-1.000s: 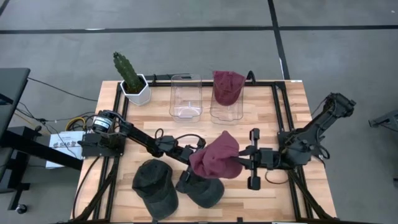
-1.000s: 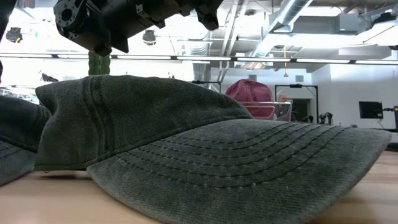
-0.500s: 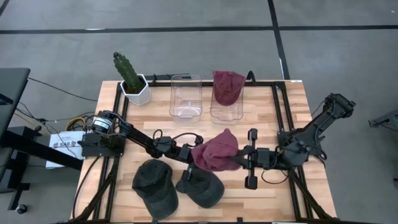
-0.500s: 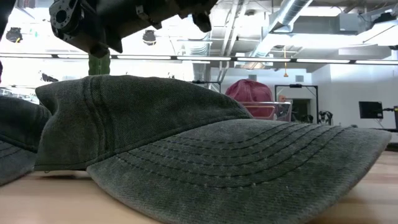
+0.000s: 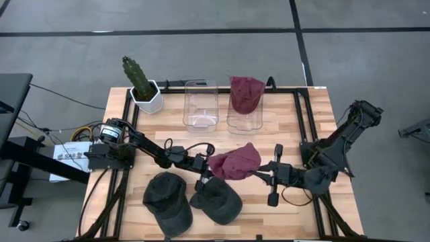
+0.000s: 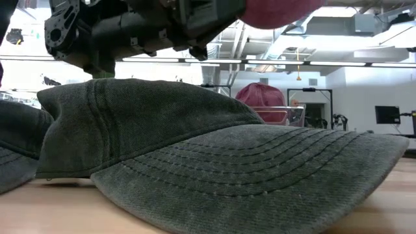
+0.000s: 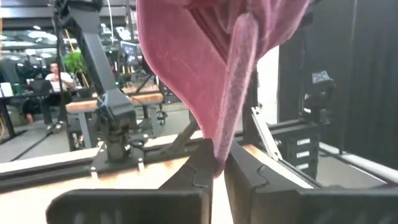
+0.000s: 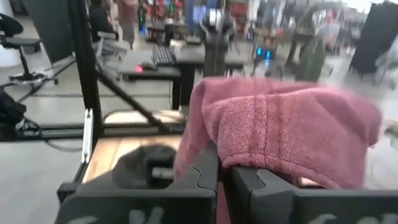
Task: Pick & Place hat
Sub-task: Put the maroon head cap into the right transparent bin
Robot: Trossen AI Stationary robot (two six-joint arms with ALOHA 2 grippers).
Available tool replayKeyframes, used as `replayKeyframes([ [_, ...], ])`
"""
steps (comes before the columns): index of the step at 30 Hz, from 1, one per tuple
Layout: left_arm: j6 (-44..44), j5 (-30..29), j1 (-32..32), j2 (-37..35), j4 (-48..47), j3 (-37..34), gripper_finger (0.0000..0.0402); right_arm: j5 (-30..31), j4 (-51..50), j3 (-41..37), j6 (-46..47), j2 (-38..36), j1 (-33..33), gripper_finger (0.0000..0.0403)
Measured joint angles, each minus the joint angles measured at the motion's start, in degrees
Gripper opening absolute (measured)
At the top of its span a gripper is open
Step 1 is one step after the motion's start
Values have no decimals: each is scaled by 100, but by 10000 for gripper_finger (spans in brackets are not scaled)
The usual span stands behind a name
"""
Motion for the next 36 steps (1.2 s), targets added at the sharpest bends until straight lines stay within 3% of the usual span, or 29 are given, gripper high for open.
replayKeyframes([
  [4,5,99,-32,0,-69,-132,15,-135,-746,0,1070,17,2,15],
  [8,-143,298,-30,0,-183,-267,15,-296,-1114,0,1703,20,5,54],
  [16,-192,339,-226,0,-282,-754,15,-259,-1113,-2,1438,-4,203,110],
  [23,-215,95,-276,-2,-427,-1126,15,904,-3,-2,-350,46,323,107],
  [29,-199,6,-281,-4,-507,-1061,14,2903,1156,-4,-1399,133,-389,85],
  [36,-142,324,-639,-4,-486,-657,14,3091,1245,9,-996,298,-1933,34],
])
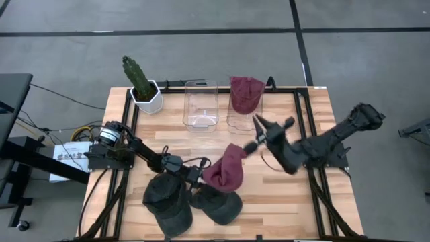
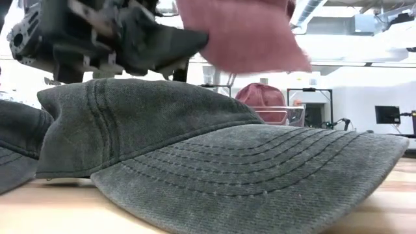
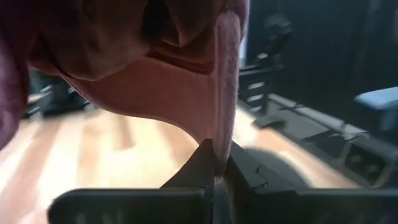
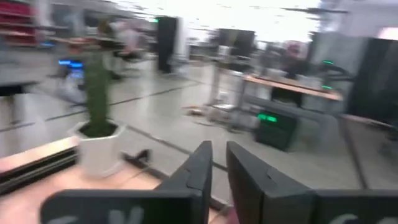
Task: Pick & Place hat
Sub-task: Put the maroon head cap into the right transparent bin
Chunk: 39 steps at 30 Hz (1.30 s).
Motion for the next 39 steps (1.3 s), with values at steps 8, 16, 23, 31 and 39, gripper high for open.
replayKeyframes([
  [8,189,149,-370,0,-109,324,14,-325,463,29,-159,1004,-899,12],
  [16,120,-278,-255,0,-232,287,14,-1049,183,515,-335,2113,-423,3],
  [23,103,-332,-157,0,-375,287,15,-1251,-100,1012,34,2475,300,1],
  [31,90,-621,28,0,-671,287,15,-1432,-83,1259,141,2060,936,0],
  [39,94,-493,-40,0,-721,287,15,493,-93,1259,-1351,1950,854,0],
])
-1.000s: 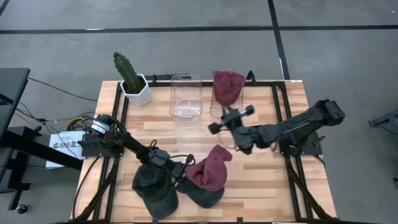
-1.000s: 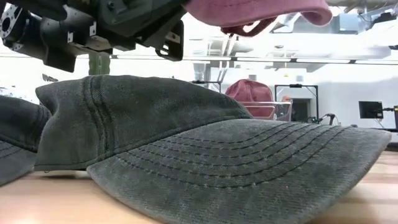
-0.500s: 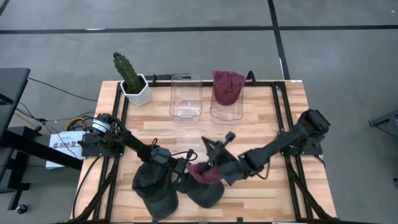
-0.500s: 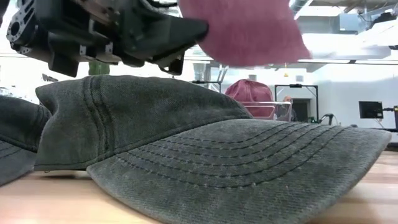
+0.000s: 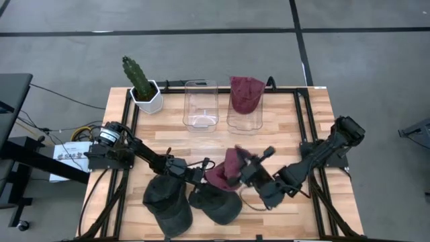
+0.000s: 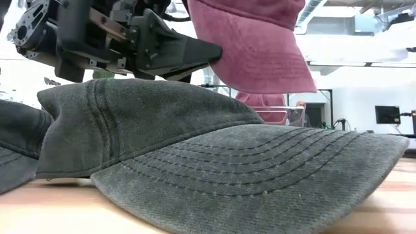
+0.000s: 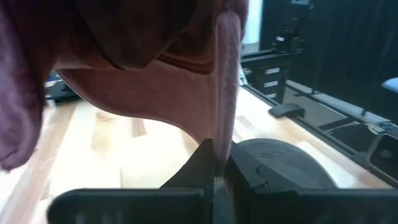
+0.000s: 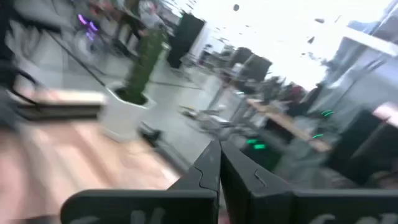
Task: Pick & Place hat
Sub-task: Put the maroon head cap into the right transparent bin
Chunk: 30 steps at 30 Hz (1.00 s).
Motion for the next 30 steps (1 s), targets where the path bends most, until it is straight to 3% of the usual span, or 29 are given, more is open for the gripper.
replayKeyframes([
  [8,4,371,-28,0,-2,69,16,-25,-133,-4,-502,101,-1173,0],
  [14,-19,387,-32,0,-56,72,15,-787,-197,-10,-48,265,-1665,0],
  [20,-44,386,-32,0,-136,72,15,-1186,-956,-31,343,556,-1590,0],
  [30,-81,386,-26,0,-184,72,16,-2461,-3053,-22,2537,729,-1171,0],
])
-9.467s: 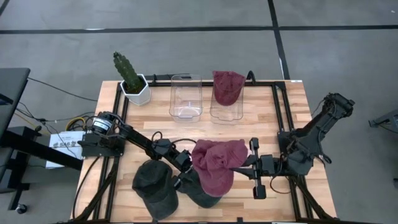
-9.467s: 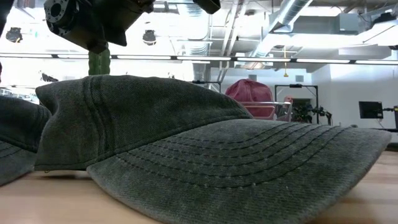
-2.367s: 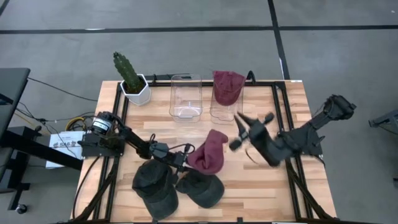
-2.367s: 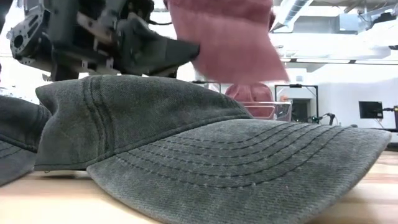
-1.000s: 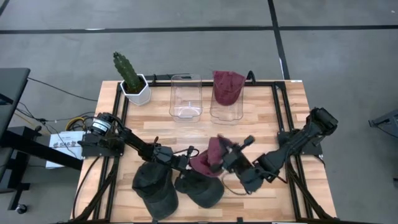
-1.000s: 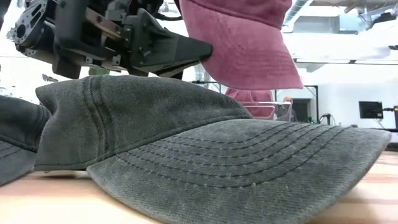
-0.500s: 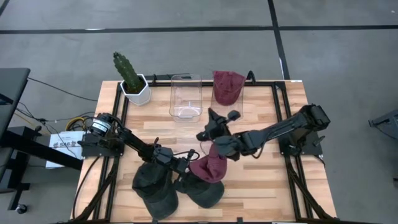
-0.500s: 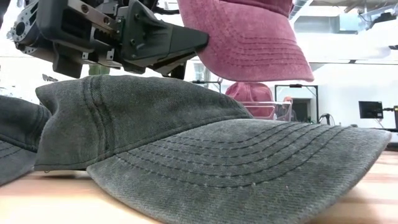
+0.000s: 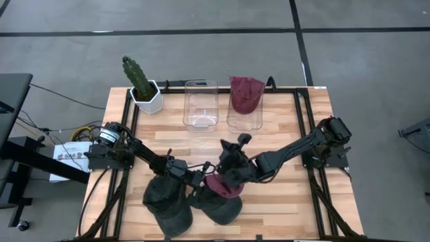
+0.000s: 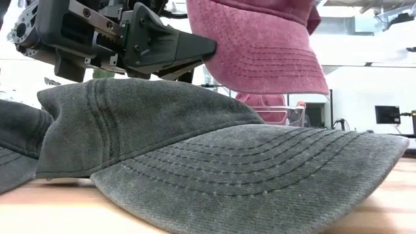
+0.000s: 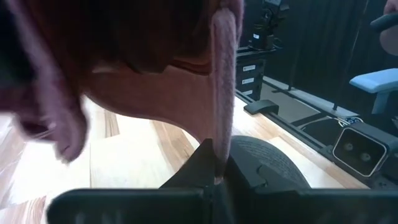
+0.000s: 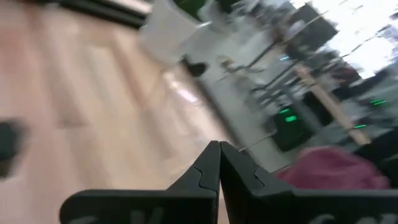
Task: Pick & Place hat
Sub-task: Put the maroon head cap into the right transparent bin
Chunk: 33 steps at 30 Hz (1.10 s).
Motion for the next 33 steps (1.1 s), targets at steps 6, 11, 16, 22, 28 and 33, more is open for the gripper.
replayKeyframes([
  [6,2,-2,20,0,-36,0,17,-732,-291,8,784,-44,375,0],
  [11,7,2,88,0,-79,0,16,-1040,-171,283,827,-44,697,0],
  [16,7,-11,96,0,-76,0,17,-1087,151,631,520,-46,925,0],
  [22,2,-49,106,0,-83,-2,17,-480,85,704,231,-44,890,0],
  [28,-17,-63,101,0,-96,-4,17,993,-557,704,180,-44,570,0],
  [33,-15,-41,98,0,-172,-4,18,1543,-593,704,135,-44,293,0],
])
